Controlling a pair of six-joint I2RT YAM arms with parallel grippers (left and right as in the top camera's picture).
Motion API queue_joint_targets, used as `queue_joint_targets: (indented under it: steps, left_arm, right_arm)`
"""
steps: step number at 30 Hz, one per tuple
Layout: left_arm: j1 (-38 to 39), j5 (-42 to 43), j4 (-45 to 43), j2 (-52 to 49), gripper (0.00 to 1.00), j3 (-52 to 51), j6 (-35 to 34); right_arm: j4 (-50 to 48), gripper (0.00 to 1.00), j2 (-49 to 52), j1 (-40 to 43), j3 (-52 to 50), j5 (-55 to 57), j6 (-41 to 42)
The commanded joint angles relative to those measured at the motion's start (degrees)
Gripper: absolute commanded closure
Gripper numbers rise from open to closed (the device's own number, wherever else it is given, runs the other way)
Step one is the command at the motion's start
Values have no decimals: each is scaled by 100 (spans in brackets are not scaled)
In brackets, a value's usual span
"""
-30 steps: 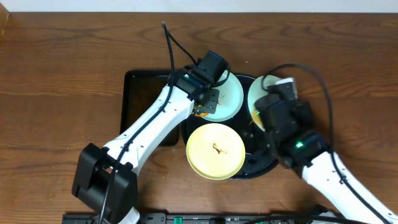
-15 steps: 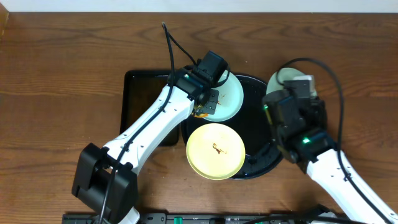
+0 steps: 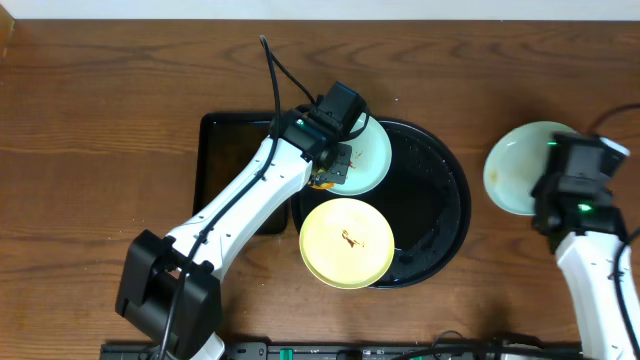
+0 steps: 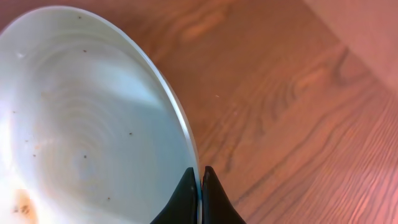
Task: Clean dirty plates on tray and stack at the side
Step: 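Lift the right green plate with right gripper and place it at right side, then move right gripper to the yellow plate rim and grip it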
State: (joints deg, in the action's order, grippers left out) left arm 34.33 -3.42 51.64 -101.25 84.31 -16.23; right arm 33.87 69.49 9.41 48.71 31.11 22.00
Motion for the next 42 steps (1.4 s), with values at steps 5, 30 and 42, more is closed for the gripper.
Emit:
queue_joint_targets:
  steps: [5, 30, 42]
  left_arm:
    - [-2, -111, 22, 138, 87, -9, 74]
    - [-2, -109, 42, 138, 86, -9, 72]
    - [-2, 44, 68, 138, 86, -9, 72]
  right_arm:
    - [-352, 99, 754, 1167, 90, -1676, 140]
    - [929, 74, 750, 492, 90, -6107, -1246]
    - [1298, 72, 863, -2175, -612, -6157, -542]
